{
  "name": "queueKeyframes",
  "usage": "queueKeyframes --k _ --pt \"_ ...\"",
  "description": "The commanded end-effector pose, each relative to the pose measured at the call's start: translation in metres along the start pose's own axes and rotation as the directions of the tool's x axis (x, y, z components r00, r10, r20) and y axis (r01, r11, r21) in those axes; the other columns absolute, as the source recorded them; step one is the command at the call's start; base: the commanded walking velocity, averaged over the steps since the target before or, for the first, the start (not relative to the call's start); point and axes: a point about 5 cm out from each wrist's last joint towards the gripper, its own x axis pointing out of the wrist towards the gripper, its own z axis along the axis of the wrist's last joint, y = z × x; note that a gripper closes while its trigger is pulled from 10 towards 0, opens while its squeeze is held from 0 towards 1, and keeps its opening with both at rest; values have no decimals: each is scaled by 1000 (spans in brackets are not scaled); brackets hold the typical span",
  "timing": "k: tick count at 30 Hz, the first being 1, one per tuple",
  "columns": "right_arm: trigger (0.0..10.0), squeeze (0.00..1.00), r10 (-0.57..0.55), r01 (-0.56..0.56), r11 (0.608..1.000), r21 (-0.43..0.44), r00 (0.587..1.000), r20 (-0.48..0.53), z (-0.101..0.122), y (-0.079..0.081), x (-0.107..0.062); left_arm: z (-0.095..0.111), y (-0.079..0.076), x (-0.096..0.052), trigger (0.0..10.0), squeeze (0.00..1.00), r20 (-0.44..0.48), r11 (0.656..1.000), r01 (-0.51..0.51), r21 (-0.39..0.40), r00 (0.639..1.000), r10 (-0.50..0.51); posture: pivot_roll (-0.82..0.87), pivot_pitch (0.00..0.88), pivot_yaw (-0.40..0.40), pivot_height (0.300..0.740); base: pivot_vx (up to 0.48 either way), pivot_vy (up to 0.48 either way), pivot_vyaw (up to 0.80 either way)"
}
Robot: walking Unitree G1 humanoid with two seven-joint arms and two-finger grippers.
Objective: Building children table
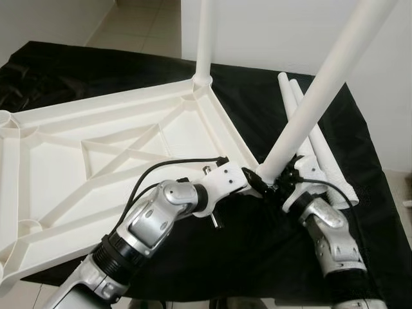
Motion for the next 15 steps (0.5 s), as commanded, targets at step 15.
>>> queueKeyframes --k 15 --pt "0 0 -440 447 891 76 893 -97 -5 18 16 -13 -20 10 10000 0 -42 992 114 -60 992 -117 34 132 -53 740 0 0 0"
